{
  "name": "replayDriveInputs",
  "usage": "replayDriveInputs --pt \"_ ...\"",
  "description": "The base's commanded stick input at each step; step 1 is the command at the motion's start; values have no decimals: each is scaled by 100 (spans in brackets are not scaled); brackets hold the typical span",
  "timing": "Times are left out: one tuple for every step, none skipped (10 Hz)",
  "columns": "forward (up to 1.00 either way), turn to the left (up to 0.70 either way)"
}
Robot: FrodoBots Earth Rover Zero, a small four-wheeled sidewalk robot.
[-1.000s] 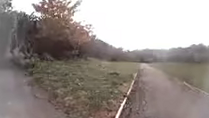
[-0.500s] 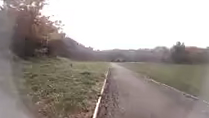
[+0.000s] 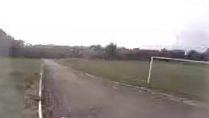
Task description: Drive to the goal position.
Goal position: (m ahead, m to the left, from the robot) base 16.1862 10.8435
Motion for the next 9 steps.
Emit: replayDriveInputs --pt "5 64" --pt "36 43" --pt "70 14" --pt "70 14" --pt "70 14" --pt "70 14" --pt "70 14" --pt "70 14" --pt "70 14"
